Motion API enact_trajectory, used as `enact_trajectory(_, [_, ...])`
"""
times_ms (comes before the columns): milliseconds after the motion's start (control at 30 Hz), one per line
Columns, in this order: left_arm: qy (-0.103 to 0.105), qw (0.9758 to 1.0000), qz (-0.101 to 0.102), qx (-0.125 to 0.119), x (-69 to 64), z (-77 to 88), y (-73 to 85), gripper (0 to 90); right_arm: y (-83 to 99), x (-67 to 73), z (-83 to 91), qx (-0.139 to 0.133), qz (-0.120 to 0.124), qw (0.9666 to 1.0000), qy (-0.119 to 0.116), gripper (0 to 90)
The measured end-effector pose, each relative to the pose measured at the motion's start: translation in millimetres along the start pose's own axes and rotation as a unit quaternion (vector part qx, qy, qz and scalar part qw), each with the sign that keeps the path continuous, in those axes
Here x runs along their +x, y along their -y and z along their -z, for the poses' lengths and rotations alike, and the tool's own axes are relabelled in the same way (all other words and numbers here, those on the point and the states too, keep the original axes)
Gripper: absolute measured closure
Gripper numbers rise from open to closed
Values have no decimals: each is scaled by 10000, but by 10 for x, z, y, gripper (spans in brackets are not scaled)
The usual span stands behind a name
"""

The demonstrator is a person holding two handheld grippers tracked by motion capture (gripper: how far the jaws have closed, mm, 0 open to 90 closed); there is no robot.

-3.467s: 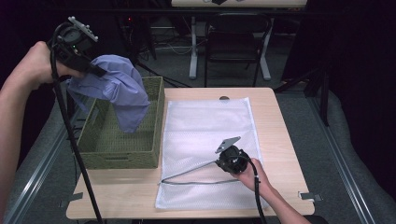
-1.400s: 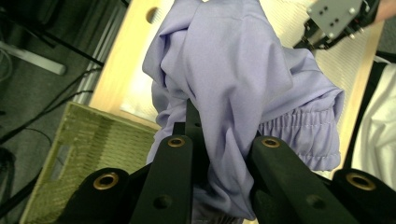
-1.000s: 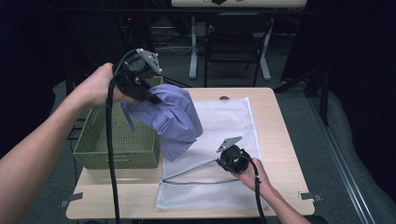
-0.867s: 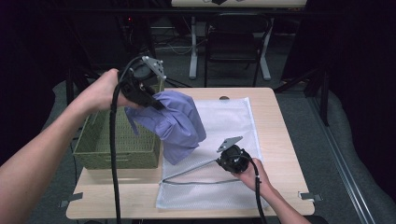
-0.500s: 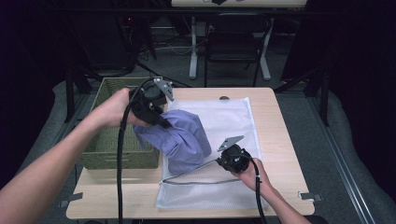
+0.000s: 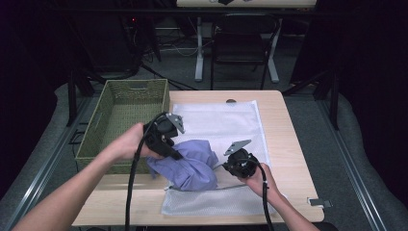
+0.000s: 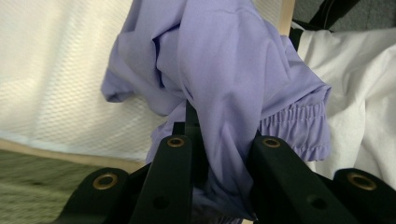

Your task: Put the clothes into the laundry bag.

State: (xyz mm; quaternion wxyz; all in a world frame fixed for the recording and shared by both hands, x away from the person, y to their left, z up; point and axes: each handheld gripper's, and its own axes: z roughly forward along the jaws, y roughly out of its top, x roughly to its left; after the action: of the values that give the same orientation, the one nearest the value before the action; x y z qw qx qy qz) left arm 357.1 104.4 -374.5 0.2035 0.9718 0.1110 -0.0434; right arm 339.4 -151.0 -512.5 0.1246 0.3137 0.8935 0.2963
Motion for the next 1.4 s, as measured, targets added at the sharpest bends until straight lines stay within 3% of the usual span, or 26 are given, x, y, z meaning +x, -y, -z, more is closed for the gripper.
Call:
enact_trajectory(233, [278,9992,210,-182,-45,-412,68,817,0,0,-4,-1,-35,10000,-7,887])
enact_trajectory(300, [345,9990,256,-128,-85,-616,91,815,0,0,-4,-7,-36,10000,-8,887])
enact_trajectory(400, [434,9985,322,-109,-116,-790,118,810,-2,7,-4,0,-51,10000,-27,887])
enact_trajectory(567, [452,9974,533,-167,-146,-1068,192,807,-6,23,-3,-1,-37,10000,-38,887])
enact_trajectory(733, [536,9950,778,-316,-112,-1286,277,806,-5,31,-5,-5,-42,10000,-47,887])
enact_trajectory(867, [568,9902,1101,-648,-112,-1449,345,795,0,34,4,-12,-47,10000,-47,887])
enact_trajectory(1067, [248,9910,1158,-617,-148,-1544,343,783,0,46,4,14,-53,10000,-41,887])
enact_trajectory(1200, [29,9937,1038,-431,-189,-1629,306,776,10,53,14,25,-61,10000,-48,887])
enact_trajectory(1333, [-61,9944,977,-394,-199,-1655,285,730,16,60,20,17,-67,10000,-60,887])
enact_trajectory(1400, [-86,9948,948,-374,-213,-1634,283,660,14,62,18,14,-60,10000,-62,887])
